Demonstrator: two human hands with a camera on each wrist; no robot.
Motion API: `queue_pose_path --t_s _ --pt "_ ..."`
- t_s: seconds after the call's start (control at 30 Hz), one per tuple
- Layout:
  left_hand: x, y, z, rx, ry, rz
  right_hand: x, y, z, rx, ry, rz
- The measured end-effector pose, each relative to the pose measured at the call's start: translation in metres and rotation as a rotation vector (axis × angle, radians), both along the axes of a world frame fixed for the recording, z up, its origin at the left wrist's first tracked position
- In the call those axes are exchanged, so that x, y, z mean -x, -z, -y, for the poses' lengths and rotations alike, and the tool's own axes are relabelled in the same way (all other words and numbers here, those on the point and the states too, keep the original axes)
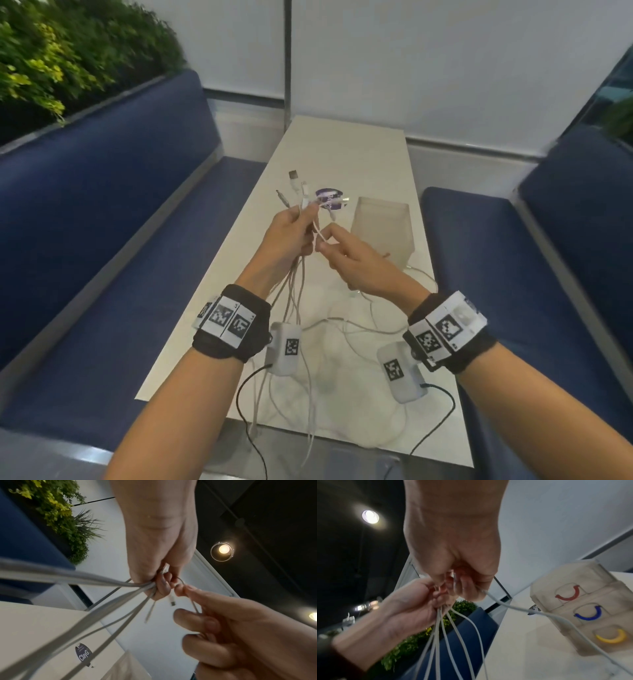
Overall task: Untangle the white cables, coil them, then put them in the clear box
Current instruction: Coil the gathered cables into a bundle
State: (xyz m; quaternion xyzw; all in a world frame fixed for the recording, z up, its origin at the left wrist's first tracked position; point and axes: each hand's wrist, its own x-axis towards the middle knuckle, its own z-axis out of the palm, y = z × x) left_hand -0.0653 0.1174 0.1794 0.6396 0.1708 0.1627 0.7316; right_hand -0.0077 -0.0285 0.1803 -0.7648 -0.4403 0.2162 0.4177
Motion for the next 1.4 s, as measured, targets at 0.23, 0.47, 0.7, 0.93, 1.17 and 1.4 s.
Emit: queue_pose_path --t_s 0.23,0.47,0.7,0.93,1.17,1.4 --pt "0.012 -0.010 -0.048 0.169 -0.475 0.112 -0.011 -0.039 0.054 0.260 0.103 0.289" --pt "0.031 0.003 -0.095 0.208 -0.743 0.121 -0.002 -0.098 0.118 0.354 0.395 0.517" --pt "0.025 0.016 -0.086 0.153 -0.660 0.035 0.010 -0.111 0.130 0.532 0.340 0.456" --pt "0.027 0.020 -0.076 -0.016 -0.438 0.014 -0.004 0.007 0.054 0.577 -0.073 0.110" --pt "0.058 0.002 -0.075 -0.007 -0.270 0.005 -0.010 0.161 -0.027 0.562 -0.104 0.308" --pt "0.088 -0.004 -0.084 0.035 -0.262 0.013 0.004 0.210 -0.046 0.432 -0.111 0.451"
